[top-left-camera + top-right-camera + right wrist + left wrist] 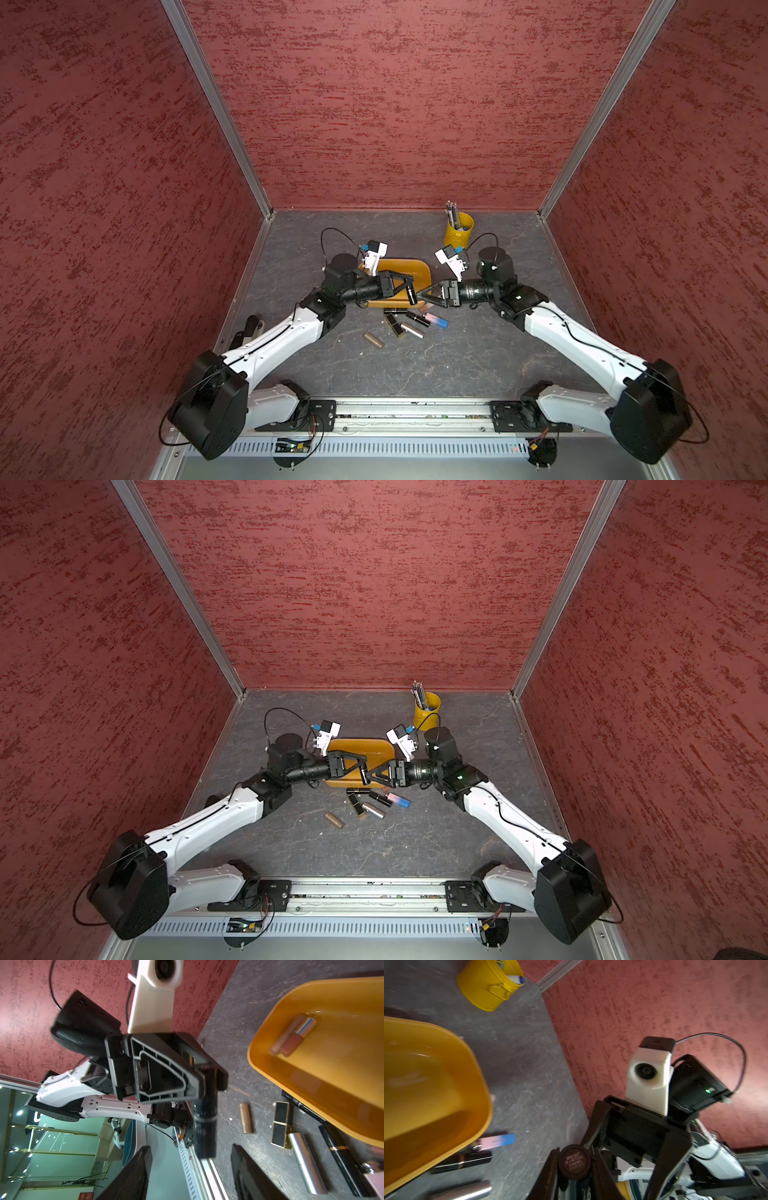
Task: Put the lipstick into the storage box
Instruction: Pick up the lipstick at the center of the board, then place the lipstick in the storage box.
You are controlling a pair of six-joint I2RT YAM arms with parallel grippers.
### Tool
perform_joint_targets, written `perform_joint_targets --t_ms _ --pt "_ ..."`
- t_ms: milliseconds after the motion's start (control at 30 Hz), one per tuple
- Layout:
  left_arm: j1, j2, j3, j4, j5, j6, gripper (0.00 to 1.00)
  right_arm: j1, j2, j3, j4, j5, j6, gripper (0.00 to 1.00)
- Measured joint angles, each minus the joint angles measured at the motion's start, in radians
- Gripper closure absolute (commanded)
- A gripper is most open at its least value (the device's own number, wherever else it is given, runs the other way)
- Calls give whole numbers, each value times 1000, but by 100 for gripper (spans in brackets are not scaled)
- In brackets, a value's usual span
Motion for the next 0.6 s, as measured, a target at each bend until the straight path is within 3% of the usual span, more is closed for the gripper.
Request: perform_joint_targets --t_ms 133,267,433,600 --pt "33 33 192 -294 -113 163 79 0 -17 13 -90 93 -46 34" --pt "49 150 359 -499 -222 304 79 0 -15 40 -185 210 -88 34" --pt "53 345 496 -686 -350 422 80 0 -10 50 -304 378 -129 34" --pt "48 504 595 -809 -444 486 80 0 -8 50 -380 467 -155 34"
